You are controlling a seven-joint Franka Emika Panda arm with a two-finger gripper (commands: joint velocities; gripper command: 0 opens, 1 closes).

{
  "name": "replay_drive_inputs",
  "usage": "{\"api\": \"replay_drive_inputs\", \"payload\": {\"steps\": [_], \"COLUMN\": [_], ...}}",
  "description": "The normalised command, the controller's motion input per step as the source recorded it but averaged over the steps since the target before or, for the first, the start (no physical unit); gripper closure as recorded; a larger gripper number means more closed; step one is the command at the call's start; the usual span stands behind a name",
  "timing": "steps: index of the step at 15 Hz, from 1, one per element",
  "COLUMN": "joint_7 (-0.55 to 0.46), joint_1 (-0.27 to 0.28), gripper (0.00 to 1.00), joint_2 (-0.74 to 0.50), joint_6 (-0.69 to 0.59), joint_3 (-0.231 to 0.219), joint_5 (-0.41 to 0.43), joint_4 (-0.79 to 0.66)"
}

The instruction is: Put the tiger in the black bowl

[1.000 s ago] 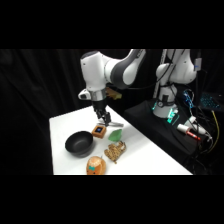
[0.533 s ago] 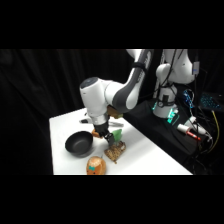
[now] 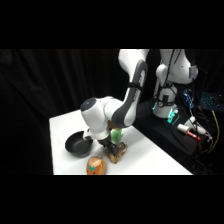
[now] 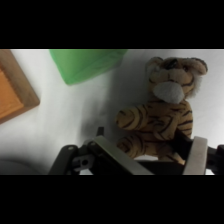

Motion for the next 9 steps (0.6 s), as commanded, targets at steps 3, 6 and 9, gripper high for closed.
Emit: {"api": "replay_drive_inputs", "payload": {"steps": [3,6,9], "joint_7": [-0.23,-0.2,-0.16], "joint_1": [-0.073,-0.058,-0.038], "gripper": [0.0,0.26,0.52], "joint_2": [0.23,0.17,0.11], "joint_6": [-0.19,-0.17,-0.13], "joint_3": [0.109,0.09,0.071], "joint_5": [0.127,0.105,0.084], "joint_4": [0.22,0.17,0.09]}}
